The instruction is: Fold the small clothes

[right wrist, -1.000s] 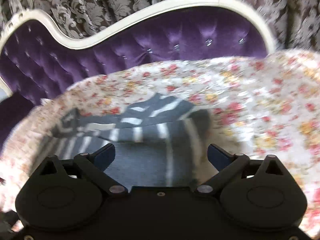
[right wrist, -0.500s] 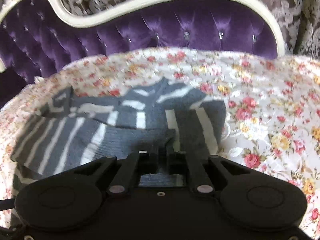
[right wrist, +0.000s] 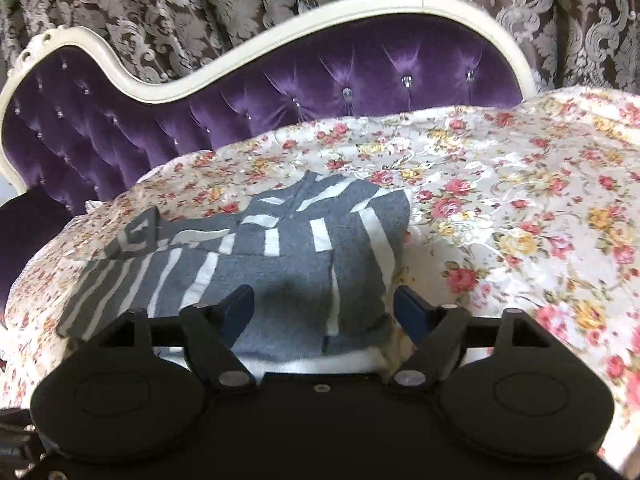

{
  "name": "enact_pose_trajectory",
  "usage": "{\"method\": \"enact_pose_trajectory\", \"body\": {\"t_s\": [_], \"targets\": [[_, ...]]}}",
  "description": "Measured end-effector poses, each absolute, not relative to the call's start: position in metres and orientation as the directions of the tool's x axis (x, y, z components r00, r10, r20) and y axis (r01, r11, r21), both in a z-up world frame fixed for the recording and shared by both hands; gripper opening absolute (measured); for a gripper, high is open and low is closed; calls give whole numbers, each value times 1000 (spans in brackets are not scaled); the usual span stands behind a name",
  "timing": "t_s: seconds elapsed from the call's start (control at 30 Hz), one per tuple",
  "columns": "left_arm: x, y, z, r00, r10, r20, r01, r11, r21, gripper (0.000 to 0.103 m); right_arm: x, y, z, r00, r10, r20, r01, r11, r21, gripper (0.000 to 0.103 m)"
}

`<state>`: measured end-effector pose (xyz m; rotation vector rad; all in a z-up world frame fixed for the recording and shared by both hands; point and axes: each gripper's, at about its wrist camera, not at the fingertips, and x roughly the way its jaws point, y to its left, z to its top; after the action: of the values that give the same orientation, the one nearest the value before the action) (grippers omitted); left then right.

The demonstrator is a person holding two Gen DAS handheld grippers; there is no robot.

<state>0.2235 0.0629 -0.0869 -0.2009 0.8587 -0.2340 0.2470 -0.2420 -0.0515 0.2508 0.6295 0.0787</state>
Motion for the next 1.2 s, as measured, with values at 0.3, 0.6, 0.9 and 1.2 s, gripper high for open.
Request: {"method": "enact_pose_trajectory", "body": {"t_s": [0.3, 0.6, 0.9, 1.2], "targets": [[207, 56, -89, 668, -262, -697, 143, 964, -225, 93, 188, -240, -50, 793, 184, -580, -48, 969, 242, 98], [155, 48, -76, 682, -234, -693, 142, 972, -187, 93, 144, -238, -54, 783, 238, -575, -66, 950, 304, 101], [104, 46, -78, 662, -213, -718, 132, 977, -168, 93, 108, -236, -57, 765, 271, -584, -92, 944, 318, 101], [72, 46, -80, 664, -194, -722, 99, 980, -173, 93, 78, -245, -59, 768, 279, -576, -76, 934, 350, 102]]}}
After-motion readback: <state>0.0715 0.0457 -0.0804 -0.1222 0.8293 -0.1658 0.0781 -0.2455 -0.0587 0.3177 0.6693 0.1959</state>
